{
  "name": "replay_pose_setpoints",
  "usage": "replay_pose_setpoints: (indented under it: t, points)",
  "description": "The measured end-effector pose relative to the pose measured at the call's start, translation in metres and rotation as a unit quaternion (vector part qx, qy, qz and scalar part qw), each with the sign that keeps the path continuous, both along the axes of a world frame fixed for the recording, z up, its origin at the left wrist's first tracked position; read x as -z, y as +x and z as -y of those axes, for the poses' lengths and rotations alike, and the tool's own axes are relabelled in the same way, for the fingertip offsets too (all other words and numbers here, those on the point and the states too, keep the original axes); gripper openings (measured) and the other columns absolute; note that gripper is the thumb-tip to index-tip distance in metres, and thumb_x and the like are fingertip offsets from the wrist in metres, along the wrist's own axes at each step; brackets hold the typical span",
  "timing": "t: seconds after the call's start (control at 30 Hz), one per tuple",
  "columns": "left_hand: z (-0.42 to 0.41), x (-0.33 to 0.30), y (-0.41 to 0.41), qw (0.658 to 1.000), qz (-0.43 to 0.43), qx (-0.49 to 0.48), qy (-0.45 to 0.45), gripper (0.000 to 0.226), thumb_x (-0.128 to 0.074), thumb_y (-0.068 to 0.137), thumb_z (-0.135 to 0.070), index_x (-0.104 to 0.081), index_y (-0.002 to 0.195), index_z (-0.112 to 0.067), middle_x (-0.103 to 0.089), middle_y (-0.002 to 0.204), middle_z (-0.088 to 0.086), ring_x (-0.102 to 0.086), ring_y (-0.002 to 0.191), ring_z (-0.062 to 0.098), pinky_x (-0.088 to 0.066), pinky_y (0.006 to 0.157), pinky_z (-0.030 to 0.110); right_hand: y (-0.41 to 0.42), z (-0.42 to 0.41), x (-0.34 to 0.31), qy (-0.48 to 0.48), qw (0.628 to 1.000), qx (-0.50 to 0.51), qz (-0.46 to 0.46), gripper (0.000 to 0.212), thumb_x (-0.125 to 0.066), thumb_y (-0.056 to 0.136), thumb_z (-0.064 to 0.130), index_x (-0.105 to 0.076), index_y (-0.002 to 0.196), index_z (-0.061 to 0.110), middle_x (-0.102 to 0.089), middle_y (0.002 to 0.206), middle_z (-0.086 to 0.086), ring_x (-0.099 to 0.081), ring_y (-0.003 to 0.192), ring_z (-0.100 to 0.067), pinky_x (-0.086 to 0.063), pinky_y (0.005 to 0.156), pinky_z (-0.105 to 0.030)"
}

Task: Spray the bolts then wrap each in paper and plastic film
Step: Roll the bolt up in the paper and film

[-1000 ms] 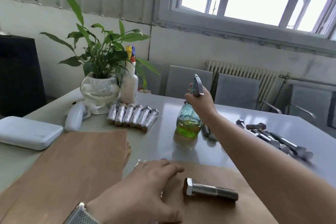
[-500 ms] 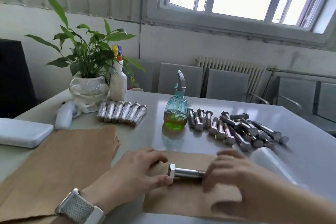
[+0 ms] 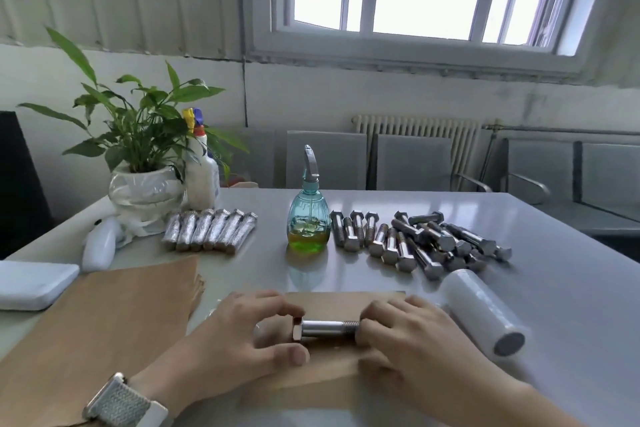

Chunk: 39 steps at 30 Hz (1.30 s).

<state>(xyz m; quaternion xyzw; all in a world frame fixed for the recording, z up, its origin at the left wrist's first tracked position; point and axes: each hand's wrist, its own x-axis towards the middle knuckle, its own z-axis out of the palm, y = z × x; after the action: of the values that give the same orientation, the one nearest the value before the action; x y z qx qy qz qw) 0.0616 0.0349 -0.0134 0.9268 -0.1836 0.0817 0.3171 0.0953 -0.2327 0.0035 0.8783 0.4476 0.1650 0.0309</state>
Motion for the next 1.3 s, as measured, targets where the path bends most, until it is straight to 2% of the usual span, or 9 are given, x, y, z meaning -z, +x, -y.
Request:
replay_pose_setpoints:
  t: [0.1, 0.23, 0.4, 0.6, 0.77, 0.9, 1.0, 1.2, 1.3]
  points:
    - [-0.001, -0.002, 0.000, 0.998, -0.010, -0.005, 0.058, 0.076, -0.054, 0.049, -0.094, -0.056, 0.115, -0.055, -0.044, 0.115, -0.046, -0.027, 0.114, -0.027, -0.016, 0.094, -0.004, 0.009, -0.009, -0.007, 0.029, 0.998, 0.014, -0.049, 0.015, -0.053, 0.091, 0.041, -0.060, 0.099, 0.030, -0.062, 0.103, 0.011, -0.061, 0.093, -0.016, -0.036, 0.069, -0.026]
    - [0.002, -0.001, 0.003, 0.992, 0.019, -0.031, 0.124, 0.085, -0.048, 0.045, -0.100, -0.056, 0.116, -0.053, -0.048, 0.115, -0.040, -0.029, 0.115, -0.020, -0.016, 0.099, 0.003, 0.029, -0.017, -0.012, 0.063, 0.996, 0.034, -0.062, 0.021, -0.049, 0.097, 0.043, -0.061, 0.104, 0.027, -0.069, 0.103, 0.005, -0.061, 0.095, -0.021, -0.022, 0.069, -0.028]
    - [0.011, -0.004, 0.021, 0.972, 0.090, -0.068, 0.205, 0.069, -0.041, 0.062, -0.089, -0.060, 0.092, -0.030, -0.061, 0.093, -0.019, -0.052, 0.091, 0.002, -0.027, 0.091, 0.015, 0.047, -0.023, -0.006, 0.068, 0.994, 0.038, -0.080, 0.018, -0.051, 0.096, 0.037, -0.064, 0.103, 0.027, -0.072, 0.101, 0.004, -0.062, 0.094, -0.020, -0.031, 0.088, -0.029]
    - [0.028, -0.005, 0.031, 0.956, 0.129, -0.092, 0.246, 0.032, -0.039, 0.072, -0.063, -0.047, 0.078, -0.033, -0.062, 0.086, -0.015, -0.057, 0.079, 0.006, -0.032, 0.085, 0.021, 0.049, -0.023, 0.010, 0.099, 0.992, 0.054, -0.055, 0.022, -0.048, 0.096, 0.043, -0.063, 0.102, 0.028, -0.070, 0.102, 0.010, -0.061, 0.095, -0.013, -0.027, 0.087, -0.032]
    - [0.032, -0.002, 0.035, 0.952, 0.158, -0.120, 0.234, 0.036, -0.034, 0.072, -0.060, -0.051, 0.078, -0.028, -0.061, 0.083, -0.012, -0.052, 0.072, 0.010, -0.037, 0.081, 0.024, 0.042, -0.021, 0.011, 0.164, 0.984, 0.073, -0.019, 0.037, -0.076, 0.074, 0.045, -0.064, 0.106, 0.031, -0.068, 0.099, 0.013, -0.063, 0.094, -0.015, -0.043, 0.088, -0.039]
    - [0.037, -0.004, 0.037, 0.953, 0.148, -0.129, 0.229, 0.030, -0.039, 0.073, -0.056, -0.048, 0.085, -0.030, -0.063, 0.088, -0.014, -0.053, 0.075, 0.008, -0.035, 0.080, 0.021, 0.036, -0.018, 0.012, 0.153, 0.986, 0.050, 0.038, 0.013, -0.078, 0.071, 0.040, -0.067, 0.073, 0.033, -0.061, 0.080, 0.017, -0.060, 0.076, -0.014, -0.033, 0.076, -0.036]
    - [0.040, -0.007, 0.035, 0.954, 0.137, -0.130, 0.234, 0.026, -0.045, 0.076, -0.054, -0.033, 0.093, -0.038, -0.066, 0.093, -0.012, -0.056, 0.079, 0.013, -0.031, 0.075, 0.025, 0.033, -0.016, 0.015, 0.132, 0.990, 0.052, 0.015, 0.012, -0.069, 0.076, 0.044, -0.069, 0.068, 0.035, -0.059, 0.070, 0.017, -0.058, 0.068, -0.010, -0.029, 0.071, -0.033]
    - [0.040, -0.006, 0.034, 0.952, 0.160, -0.122, 0.229, 0.017, -0.047, 0.083, -0.048, -0.040, 0.096, -0.039, -0.064, 0.099, -0.015, -0.053, 0.077, 0.011, -0.034, 0.080, 0.023, 0.040, -0.016, 0.018, 0.130, 0.986, 0.043, -0.095, 0.024, -0.051, 0.094, 0.052, -0.066, 0.103, 0.036, -0.060, 0.106, 0.015, -0.053, 0.103, -0.009, -0.028, 0.085, -0.030]
    - [0.040, -0.003, 0.031, 0.948, 0.179, -0.142, 0.222, 0.032, -0.061, 0.078, -0.048, -0.037, 0.098, -0.038, -0.067, 0.078, -0.015, -0.058, 0.065, 0.012, -0.040, 0.070, 0.023, 0.043, -0.017, 0.020, 0.146, 0.980, 0.045, -0.125, 0.021, -0.056, 0.093, 0.048, -0.066, 0.102, 0.032, -0.058, 0.110, 0.016, -0.052, 0.105, -0.008, -0.032, 0.083, -0.026]
